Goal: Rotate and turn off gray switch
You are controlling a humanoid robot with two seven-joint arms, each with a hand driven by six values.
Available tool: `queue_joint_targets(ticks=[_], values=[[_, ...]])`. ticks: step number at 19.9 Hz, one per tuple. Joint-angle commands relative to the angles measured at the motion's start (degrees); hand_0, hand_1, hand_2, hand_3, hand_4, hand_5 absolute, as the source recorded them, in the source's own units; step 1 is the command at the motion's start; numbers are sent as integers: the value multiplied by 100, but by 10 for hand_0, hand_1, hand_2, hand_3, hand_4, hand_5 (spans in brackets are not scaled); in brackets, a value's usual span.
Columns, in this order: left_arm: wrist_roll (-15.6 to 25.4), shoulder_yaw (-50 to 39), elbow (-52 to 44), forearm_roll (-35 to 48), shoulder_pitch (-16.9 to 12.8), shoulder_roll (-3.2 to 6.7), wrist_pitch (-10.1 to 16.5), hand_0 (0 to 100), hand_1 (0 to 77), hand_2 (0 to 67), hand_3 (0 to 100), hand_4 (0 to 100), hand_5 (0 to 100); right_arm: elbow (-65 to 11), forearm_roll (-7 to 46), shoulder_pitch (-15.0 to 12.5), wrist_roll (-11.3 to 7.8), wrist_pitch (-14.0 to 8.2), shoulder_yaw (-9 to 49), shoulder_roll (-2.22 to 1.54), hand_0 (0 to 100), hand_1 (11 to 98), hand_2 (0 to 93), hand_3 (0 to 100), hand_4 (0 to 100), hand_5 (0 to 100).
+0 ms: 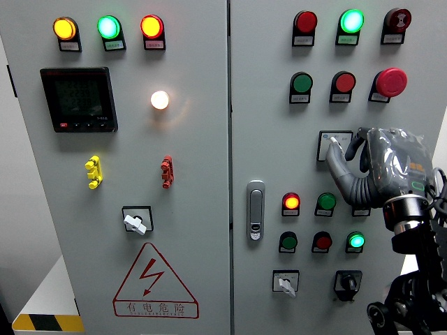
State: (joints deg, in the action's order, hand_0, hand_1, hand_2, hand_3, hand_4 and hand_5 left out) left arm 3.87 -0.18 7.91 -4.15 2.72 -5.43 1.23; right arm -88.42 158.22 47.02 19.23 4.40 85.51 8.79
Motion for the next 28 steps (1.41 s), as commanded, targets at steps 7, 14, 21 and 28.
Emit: queue_joint_targets(ticks=[7, 14, 21, 28], values=[[0, 0, 0, 2, 0, -2, 0, 0, 0, 132, 183, 96, 118, 9, -2, 26, 2, 0, -8, 0, 793, 309, 668, 958, 999, 975], [0, 0, 0, -7, 0, -2, 0, 0, 0, 132, 183, 96, 118, 9, 7, 26, 2, -18, -35, 0, 821, 318, 700, 967, 998, 974], [0, 0, 0, -7, 0, -2, 0, 0, 0, 132, 183, 95, 118, 9, -2, 18, 107, -27, -114, 0, 850, 326, 735, 1000, 997, 975], [0, 0, 0, 2, 0, -2, 0, 0, 0, 132, 183, 95, 118, -26, -28, 18, 160, -36, -131, 0, 877, 323, 740, 1000, 997, 976]])
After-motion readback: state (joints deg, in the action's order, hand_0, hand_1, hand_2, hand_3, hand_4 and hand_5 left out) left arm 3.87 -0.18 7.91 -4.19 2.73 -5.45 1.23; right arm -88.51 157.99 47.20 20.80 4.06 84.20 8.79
